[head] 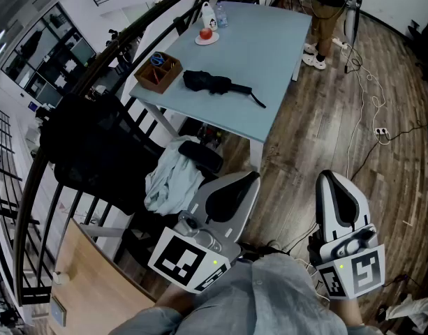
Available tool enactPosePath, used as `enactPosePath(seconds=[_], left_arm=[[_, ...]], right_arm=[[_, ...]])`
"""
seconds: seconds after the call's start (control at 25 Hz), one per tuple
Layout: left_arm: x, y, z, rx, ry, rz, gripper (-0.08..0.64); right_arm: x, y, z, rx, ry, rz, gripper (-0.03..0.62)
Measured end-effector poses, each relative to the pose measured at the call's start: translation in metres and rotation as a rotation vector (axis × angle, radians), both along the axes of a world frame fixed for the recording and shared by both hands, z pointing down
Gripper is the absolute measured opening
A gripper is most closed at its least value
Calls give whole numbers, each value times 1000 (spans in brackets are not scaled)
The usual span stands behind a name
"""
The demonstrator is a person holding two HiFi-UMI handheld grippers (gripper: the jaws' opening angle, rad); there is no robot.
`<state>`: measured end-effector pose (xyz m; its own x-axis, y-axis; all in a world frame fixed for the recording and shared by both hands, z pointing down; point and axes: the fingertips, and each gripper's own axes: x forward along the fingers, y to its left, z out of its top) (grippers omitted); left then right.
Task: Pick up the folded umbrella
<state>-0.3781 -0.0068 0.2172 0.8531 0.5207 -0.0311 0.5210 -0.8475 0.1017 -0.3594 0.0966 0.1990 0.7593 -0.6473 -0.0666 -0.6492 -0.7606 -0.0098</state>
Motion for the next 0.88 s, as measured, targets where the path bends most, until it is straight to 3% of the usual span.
enactPosePath(seconds=[0.88], left_arm=[[7,67,-6,13,4,0,5]], right_arm=[[7,70,3,16,-17,-1,0]])
